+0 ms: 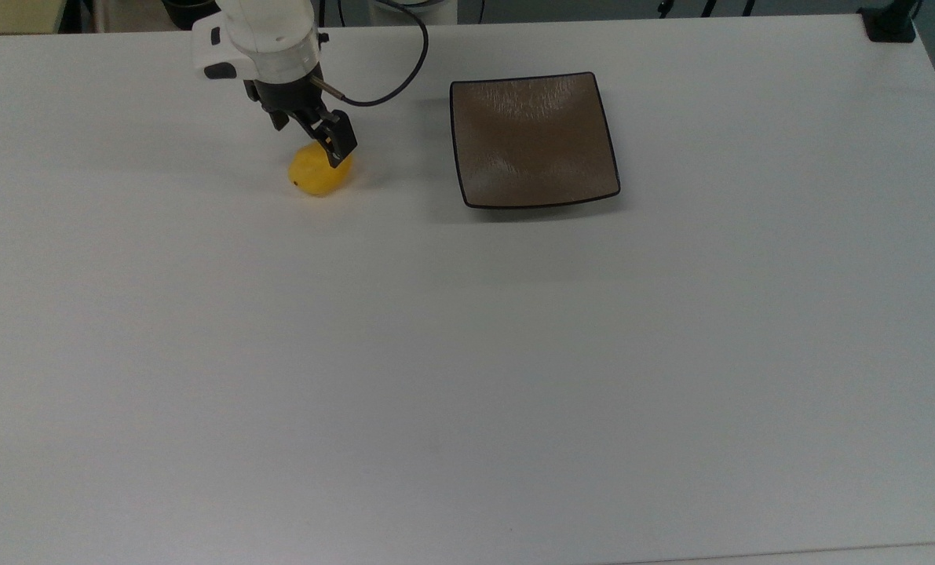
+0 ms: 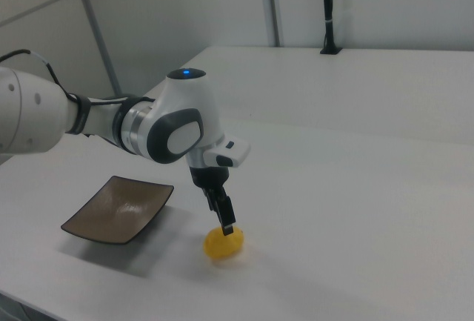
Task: Put potatoes on a ceramic plate
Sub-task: 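Move the gripper down over the yellow potato and close on it, then lift the yellow potato and carry it over the brown square plate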
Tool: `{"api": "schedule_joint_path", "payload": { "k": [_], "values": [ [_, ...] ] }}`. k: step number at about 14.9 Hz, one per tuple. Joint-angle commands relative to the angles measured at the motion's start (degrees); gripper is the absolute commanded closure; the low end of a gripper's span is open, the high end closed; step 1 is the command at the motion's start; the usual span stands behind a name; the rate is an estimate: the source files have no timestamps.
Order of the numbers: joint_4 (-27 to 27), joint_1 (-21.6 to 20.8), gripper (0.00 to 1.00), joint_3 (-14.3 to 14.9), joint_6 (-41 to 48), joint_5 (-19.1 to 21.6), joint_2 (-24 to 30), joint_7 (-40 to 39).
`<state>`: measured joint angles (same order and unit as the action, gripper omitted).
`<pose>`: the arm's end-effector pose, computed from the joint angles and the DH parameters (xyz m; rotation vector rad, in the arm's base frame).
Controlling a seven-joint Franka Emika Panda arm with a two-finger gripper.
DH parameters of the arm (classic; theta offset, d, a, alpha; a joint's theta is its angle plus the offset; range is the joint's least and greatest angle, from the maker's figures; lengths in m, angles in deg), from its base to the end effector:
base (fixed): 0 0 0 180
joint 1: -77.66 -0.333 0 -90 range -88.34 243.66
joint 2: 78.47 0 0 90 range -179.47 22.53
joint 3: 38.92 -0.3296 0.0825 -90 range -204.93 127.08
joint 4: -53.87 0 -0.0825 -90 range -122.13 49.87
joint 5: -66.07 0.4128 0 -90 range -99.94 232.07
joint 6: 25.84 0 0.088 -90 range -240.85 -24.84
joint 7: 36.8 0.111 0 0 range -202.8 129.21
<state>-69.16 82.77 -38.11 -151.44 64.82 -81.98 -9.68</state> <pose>0.5664 -0.0595 0.3650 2.9972 -0.8680 -0.0198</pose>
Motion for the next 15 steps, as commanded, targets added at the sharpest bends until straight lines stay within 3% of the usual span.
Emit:
{"api": "schedule_joint_path", "payload": {
  "k": [1,4,5,6,7,15],
  "values": [
    [-1.51,-0.28,0.00,0.32,-2.20,-0.34,-1.24,2.67],
    [-2.47,-0.19,0.00,0.33,-4.21,-2.26,-3.26,4.42],
    [-2.48,-0.11,0.17,0.32,-4.39,-2.97,-3.35,5.13],
    [-2.39,-0.02,0.53,0.32,-4.31,-3.93,-3.26,5.22],
    [-2.30,0.16,0.64,0.32,-4.31,-3.94,-3.18,5.22],
    [2.08,-0.02,0.65,0.24,2.18,-2.72,1.12,5.13]
  ]
}}
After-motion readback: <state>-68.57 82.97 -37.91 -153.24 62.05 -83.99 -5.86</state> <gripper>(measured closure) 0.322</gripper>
